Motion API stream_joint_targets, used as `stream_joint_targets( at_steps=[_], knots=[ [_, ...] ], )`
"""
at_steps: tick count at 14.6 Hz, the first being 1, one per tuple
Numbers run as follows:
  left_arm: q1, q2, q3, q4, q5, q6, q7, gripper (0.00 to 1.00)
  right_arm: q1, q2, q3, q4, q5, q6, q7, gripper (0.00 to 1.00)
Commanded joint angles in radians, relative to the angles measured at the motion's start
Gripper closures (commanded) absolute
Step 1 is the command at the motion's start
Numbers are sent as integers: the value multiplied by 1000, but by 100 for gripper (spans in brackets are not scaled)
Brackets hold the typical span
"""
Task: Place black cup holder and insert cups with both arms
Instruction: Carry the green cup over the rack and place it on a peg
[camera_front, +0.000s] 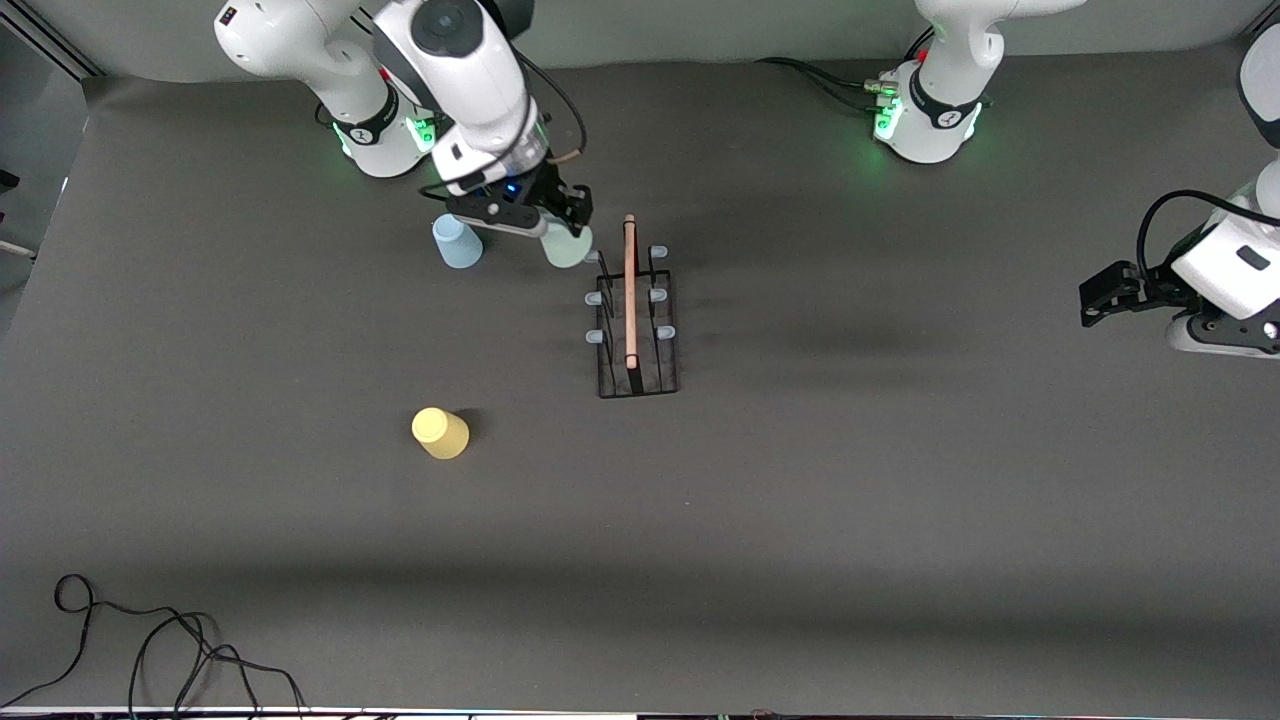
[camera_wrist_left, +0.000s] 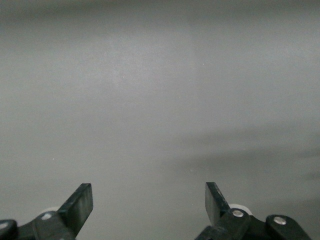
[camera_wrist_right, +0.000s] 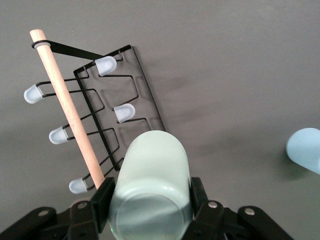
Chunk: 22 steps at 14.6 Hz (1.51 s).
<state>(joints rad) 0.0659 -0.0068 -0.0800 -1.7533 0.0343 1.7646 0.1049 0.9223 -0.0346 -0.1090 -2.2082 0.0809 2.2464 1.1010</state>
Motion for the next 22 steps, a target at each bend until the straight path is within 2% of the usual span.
stream_joint_targets(
  at_steps=[1, 6, 7, 8, 10, 12, 13, 14, 17, 18, 21, 22],
  knots=[
    [3, 7, -3, 26, -5, -22, 1, 0, 29, 71, -9, 27, 5, 48, 31, 88],
    [0, 5, -4, 26, -4, -22, 1, 0, 33, 120, -8, 22, -1, 104, 31, 87],
    [0, 5, -4, 25, -4, -23, -1, 0, 33, 127, -8, 22, -1, 111, 31, 86],
    [2, 4, -4, 25, -4, -25, 1, 0, 33, 137, -8, 22, -1, 117, 31, 78],
    [3, 4, -4, 26, -4, -33, 1, 0, 36, 154, -8, 22, -1, 130, 31, 76],
    [2, 5, -4, 25, -4, -33, 1, 0, 49, 169, -9, 25, -1, 133, 31, 66],
    [2, 5, -4, 25, -4, -33, 1, 0, 49, 174, -9, 25, -1, 139, 31, 54],
    [0, 5, -4, 25, -4, -31, 1, 0, 49, 177, -9, 25, -1, 142, 31, 21],
    [-1, 8, -4, 23, -4, -31, -1, 0, 47, 176, -9, 25, -1, 142, 31, 3],
    [-1, 8, -4, 23, -1, -31, -1, 0, 47, 174, -11, 25, -1, 140, 31, 1],
    [-3, 8, -4, 23, -1, -31, -1, 0, 38, 139, -21, 27, -1, 122, 10, 1],
    [-1, 8, -4, 23, 1, -31, -1, 0, 36, 118, -44, 30, -1, 110, -9, 1]
  ],
)
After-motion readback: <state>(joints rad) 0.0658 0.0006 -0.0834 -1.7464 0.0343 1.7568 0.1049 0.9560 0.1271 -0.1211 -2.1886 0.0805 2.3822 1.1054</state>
